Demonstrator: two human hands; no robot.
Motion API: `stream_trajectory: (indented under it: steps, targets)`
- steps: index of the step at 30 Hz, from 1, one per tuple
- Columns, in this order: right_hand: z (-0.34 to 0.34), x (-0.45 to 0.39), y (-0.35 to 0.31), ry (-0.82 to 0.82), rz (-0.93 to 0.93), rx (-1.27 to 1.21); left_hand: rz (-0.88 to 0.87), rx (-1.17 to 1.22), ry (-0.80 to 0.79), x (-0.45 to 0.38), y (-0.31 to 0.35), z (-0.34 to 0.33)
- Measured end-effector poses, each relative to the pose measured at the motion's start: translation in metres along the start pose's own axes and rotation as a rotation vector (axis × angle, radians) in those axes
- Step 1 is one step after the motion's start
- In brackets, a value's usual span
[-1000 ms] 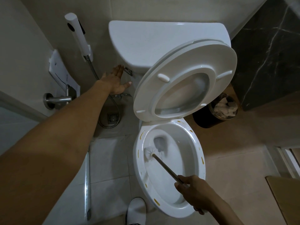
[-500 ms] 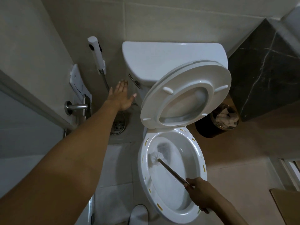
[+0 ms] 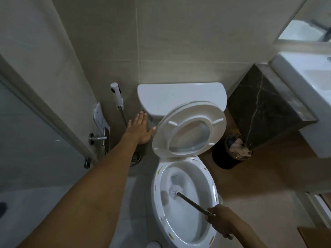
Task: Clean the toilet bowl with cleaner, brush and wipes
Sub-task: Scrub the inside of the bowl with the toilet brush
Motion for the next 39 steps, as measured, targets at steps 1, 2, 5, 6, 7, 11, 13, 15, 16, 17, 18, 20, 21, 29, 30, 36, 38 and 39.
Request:
stream_trajectory:
  steps: [1, 2, 5, 6, 7, 11, 13, 15, 16, 17, 18, 20, 21, 29, 30, 36, 38, 39]
  targets:
    - [0.004, 0.004, 0.003, 0.0, 0.005, 0.0, -0.011, 0.0, 0.008, 0.003, 0.01, 0.006]
    - [0.007, 0.007, 0.007, 0.002, 0.012, -0.008, -0.027, 0.002, 0.016, 0.003, 0.021, 0.011]
    - [0.017, 0.013, 0.023, 0.009, 0.038, -0.035, -0.078, -0.004, 0.045, 0.003, 0.061, 0.024]
    - [0.019, 0.013, 0.029, 0.018, 0.049, -0.046, -0.094, -0.005, 0.056, 0.002, 0.076, 0.027]
    - [0.02, 0.013, 0.036, 0.025, 0.06, -0.056, -0.114, -0.005, 0.069, 0.0, 0.091, 0.028]
    - [0.025, 0.003, 0.067, 0.033, 0.08, -0.106, -0.183, -0.024, 0.135, -0.009, 0.15, 0.027]
    - [0.025, -0.007, 0.086, 0.032, 0.105, -0.093, -0.186, -0.049, 0.147, -0.016, 0.177, 0.024]
    - [0.026, -0.014, 0.103, 0.026, 0.145, -0.082, -0.166, -0.066, 0.162, -0.024, 0.199, 0.022]
    - [0.026, -0.017, 0.111, 0.018, 0.167, -0.072, -0.157, -0.077, 0.174, -0.028, 0.208, 0.021]
    - [0.027, -0.02, 0.118, 0.016, 0.189, -0.057, -0.149, -0.093, 0.184, -0.032, 0.217, 0.02]
    - [0.028, -0.022, 0.126, 0.016, 0.205, -0.056, -0.141, -0.114, 0.189, -0.036, 0.224, 0.019]
    - [0.029, -0.026, 0.14, 0.015, 0.229, -0.066, -0.123, -0.164, 0.19, -0.041, 0.235, 0.017]
    - [0.03, -0.028, 0.147, 0.009, 0.244, -0.067, -0.116, -0.191, 0.193, -0.044, 0.24, 0.016]
    - [0.035, -0.028, 0.191, -0.003, 0.265, -0.127, -0.085, -0.289, 0.217, -0.05, 0.249, 0.009]
    - [0.036, -0.026, 0.195, -0.002, 0.262, -0.132, -0.093, -0.309, 0.216, -0.051, 0.252, 0.009]
    - [0.038, -0.012, 0.219, 0.026, 0.265, -0.222, -0.103, -0.383, 0.18, -0.057, 0.266, 0.003]
    - [0.041, -0.008, 0.227, 0.06, 0.257, -0.264, -0.091, -0.386, 0.168, -0.058, 0.268, 0.003]
    - [0.043, -0.007, 0.231, 0.081, 0.248, -0.291, -0.086, -0.391, 0.16, -0.058, 0.269, 0.004]
Point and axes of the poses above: each hand's wrist, its own x-axis away from the middle knuckle, its own z-axis out of the back of the hand, y = z × x, the point moved 2 cm from there along -x, towards the middle knuckle
